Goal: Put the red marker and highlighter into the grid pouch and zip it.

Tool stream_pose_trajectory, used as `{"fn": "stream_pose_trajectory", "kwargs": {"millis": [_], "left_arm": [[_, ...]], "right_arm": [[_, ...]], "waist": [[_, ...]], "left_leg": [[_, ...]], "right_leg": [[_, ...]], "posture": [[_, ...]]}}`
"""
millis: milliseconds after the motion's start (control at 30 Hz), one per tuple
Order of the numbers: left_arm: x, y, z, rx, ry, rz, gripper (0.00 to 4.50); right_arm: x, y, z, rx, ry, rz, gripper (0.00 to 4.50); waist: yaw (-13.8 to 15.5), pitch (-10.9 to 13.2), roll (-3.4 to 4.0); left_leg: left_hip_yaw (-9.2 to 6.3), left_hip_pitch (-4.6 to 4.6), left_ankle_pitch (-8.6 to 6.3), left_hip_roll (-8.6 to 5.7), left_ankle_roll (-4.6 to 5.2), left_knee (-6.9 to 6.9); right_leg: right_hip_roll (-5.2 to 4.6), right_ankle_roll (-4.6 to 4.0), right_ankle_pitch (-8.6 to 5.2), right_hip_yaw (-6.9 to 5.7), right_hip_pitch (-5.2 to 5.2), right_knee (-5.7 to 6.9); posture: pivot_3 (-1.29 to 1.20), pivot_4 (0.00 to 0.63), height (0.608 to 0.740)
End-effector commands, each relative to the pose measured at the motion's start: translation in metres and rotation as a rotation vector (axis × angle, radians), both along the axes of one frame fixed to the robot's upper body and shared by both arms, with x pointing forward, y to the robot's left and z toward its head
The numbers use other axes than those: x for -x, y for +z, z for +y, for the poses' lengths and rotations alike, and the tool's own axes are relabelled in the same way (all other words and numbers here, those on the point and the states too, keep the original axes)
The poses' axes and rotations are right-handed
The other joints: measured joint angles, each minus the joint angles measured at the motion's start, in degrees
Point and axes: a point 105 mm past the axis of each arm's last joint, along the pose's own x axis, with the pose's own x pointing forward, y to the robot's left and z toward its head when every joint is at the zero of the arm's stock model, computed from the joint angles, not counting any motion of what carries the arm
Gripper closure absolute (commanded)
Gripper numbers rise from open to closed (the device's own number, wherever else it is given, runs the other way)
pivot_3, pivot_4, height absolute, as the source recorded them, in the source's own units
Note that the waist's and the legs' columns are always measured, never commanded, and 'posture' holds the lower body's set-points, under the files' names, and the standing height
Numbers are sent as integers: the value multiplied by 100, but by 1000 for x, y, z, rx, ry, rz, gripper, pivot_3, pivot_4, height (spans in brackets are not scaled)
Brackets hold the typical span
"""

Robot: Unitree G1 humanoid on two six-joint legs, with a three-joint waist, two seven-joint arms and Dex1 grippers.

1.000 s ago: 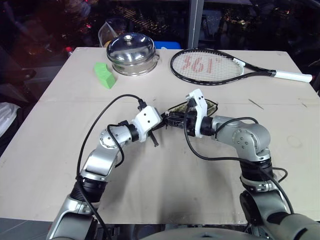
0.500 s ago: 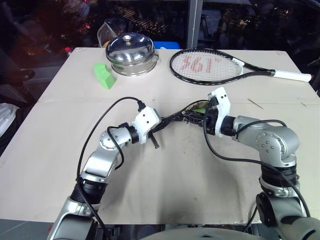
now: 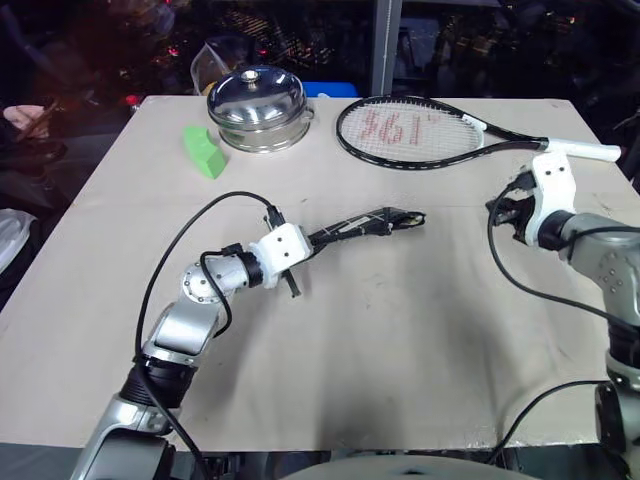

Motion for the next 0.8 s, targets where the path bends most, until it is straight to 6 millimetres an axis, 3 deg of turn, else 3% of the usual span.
{"fn": "stream_pose_trajectory", "kwargs": {"millis": [33, 133, 167, 233, 267, 467, 533, 667, 800], "left_arm": [[-2, 7, -11, -24, -91, -78, 4500], [-5, 5, -5, -122, -113, -145, 4500], [-4, 5, -2, -132, -129, -151, 4500], [1, 3, 1, -120, -163, -130, 3878], [3, 5, 3, -99, -168, -114, 3556], [19, 6, 13, -7, -179, -3, 962], [23, 5, 13, -7, -179, 4, 82], [20, 9, 6, 35, -160, 6, 82], [21, 8, 5, 35, -158, 10, 82]], "right_arm": [[8, 18, 18, -42, 99, -133, 4479], [21, 12, 17, -50, 159, -126, 4479], [28, 10, 17, -61, 183, -121, 3965], [39, 6, 19, -83, 217, -108, 3356], [47, 4, 23, -90, 260, -109, 2823], [75, -5, 37, -96, 384, -130, 176], [79, -15, 41, -95, 381, -84, 161], [82, -35, 58, -202, 366, 69, 161], [70, -43, 66, -292, 303, 135, 161]], "waist": [[8, 1, 1], [23, 2, 0], [25, 2, -1], [35, 2, -1], [31, 3, -1], [-9, 3, -2], [4, 3, -2], [21, 4, -3], [16, 4, -5]], "left_leg": [[2, -2, 0, 1, 0, 5], [5, -8, -1, -9, 1, 8], [6, -10, -2, -12, 2, 8], [7, -12, -3, -15, 5, 7], [6, -11, -4, -15, 6, 7], [4, -6, -4, -10, 5, 7], [4, -2, -3, -9, 5, 7], [3, -3, -3, -9, 5, 14], [2, -6, -3, -10, 5, 16]], "right_leg": [[-1, 1, 0, 0, 0, 0], [-13, 2, 0, 0, -1, -4], [-17, 2, 0, 0, 0, -8], [-21, 2, 0, 1, 0, -11], [-20, 3, 0, 0, 0, -11], [-15, 6, -3, 1, 0, -5], [-15, 7, -3, 1, 2, -3], [-15, 7, -3, 0, 4, -2], [-16, 7, -3, 0, 3, -2]], "posture": [[0, 150, 740], [0, 150, 740], [0, 150, 740], [0, 150, 740], [0, 150, 740], [0, 150, 740], [0, 150, 740], [0, 150, 740], [0, 150, 740]]}}
